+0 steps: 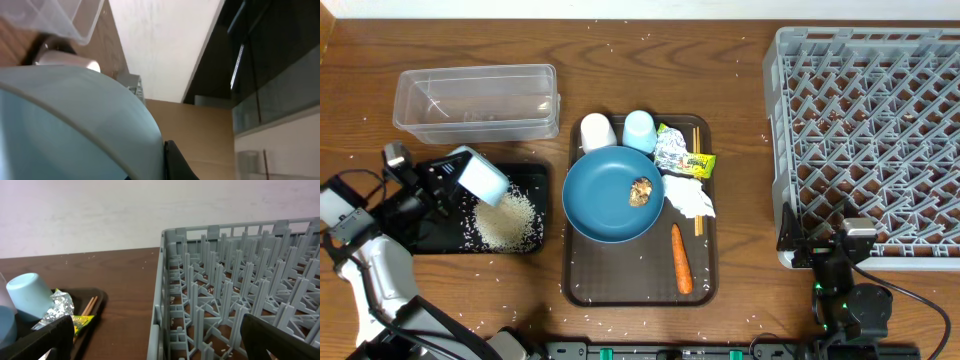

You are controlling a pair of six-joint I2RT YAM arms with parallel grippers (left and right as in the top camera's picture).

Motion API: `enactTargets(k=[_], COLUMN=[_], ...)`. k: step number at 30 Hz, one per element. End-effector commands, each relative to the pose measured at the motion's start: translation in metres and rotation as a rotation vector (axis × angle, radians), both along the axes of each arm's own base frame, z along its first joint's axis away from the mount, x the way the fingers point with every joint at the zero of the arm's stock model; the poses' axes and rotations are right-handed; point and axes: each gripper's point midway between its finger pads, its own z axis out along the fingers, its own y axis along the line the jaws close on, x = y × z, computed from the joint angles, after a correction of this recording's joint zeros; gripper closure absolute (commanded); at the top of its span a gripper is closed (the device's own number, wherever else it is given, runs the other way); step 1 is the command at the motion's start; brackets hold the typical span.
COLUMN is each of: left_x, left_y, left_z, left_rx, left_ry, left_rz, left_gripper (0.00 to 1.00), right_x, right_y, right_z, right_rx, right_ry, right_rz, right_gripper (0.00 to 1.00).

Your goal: Sort waste into correct bins and load items into the dishwasher rack

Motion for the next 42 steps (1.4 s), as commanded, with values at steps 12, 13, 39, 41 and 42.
enactTargets(k=[12,13,39,41,42], left_x=[0.008,0.012,0.023,0.020,0.020], left_y=[0.002,0.010,0.010,0.006,0.001], left_z=[0.005,0.003,0.048,0.048,0.047], left_rx=[0.094,0.152,0.115,0.023,-0.082], left_ry=[-0.060,-0.079,-0.159,-0.087,0.014], left_rz=[0.006,0.035,-0.013,-0.037,-0.042], left_gripper=[0.94,0.94,0.94,0.94,0.94], right_x=[0.000,0.000,0.000,0.000,0.000], right_y=[0.002,0.002,0.002,0.002,0.002], right_z=[0.000,0.000,0.000,0.000,0.000], right_rx=[-0.005,-0.005,-0.005,-0.005,-0.005], right_ry=[0.000,0.000,0.000,0.000,0.000], right_rz=[0.007,0.008,0.008,0.008,0.008], right_gripper=[0.01,0.01,0.01,0.01,0.01])
